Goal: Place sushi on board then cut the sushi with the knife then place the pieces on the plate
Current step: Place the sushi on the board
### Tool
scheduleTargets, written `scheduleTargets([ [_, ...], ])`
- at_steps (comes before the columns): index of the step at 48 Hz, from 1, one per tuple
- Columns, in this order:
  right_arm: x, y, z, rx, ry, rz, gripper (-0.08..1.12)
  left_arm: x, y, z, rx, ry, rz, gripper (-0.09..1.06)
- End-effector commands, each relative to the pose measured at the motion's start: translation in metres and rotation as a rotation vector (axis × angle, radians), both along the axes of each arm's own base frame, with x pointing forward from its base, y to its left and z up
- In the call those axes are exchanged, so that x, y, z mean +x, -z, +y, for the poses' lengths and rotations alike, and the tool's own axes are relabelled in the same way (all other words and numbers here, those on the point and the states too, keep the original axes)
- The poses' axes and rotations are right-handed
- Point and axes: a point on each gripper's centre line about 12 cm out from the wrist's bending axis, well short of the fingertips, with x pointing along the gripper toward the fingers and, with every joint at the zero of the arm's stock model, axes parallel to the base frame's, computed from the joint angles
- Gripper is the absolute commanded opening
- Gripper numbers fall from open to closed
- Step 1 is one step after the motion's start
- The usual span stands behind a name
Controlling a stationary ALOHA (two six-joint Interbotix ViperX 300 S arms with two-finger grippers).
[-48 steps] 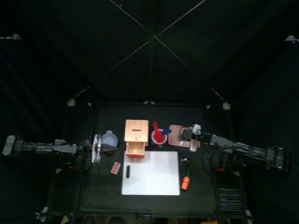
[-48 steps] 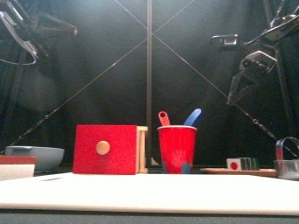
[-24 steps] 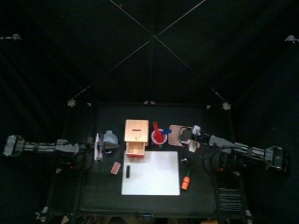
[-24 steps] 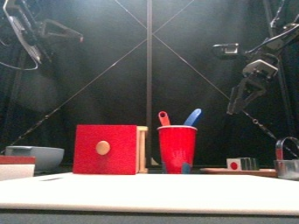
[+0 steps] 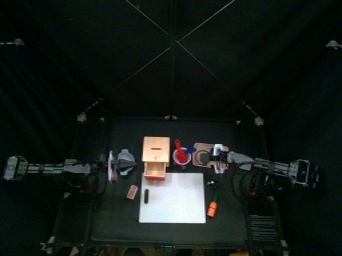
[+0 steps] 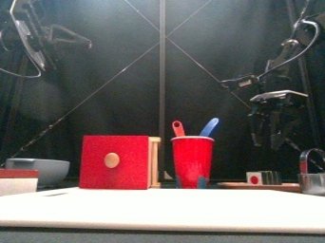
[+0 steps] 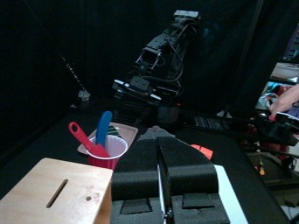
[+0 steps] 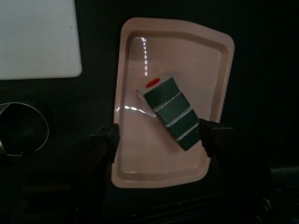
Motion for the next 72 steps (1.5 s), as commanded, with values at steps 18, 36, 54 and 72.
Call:
scheduleTargets([
  [18,0.002,0.023,-0.045,-0.047,-0.129,0.053,1.00,0.000,-0.003,0.009,-0.081,-0.050,-0.023,0.08],
  [36,-0.004,0.051,-0.041,-0.018,-0.204,0.130,1.00,-0.002,0.003,0.012,-0.098,-0.068,-0.011,0.08],
  [54,-0.004,0.066,-0.050,-0.027,-0.218,0.172,0.98,-0.002,0.000,0.012,-0.126,-0.069,-0.022,0.08],
  [72,-0.003,0.066,-0.049,-0.022,-0.208,0.163,0.79,-0.002,0.001,0.012,-0.126,-0.072,-0.020,0.08],
])
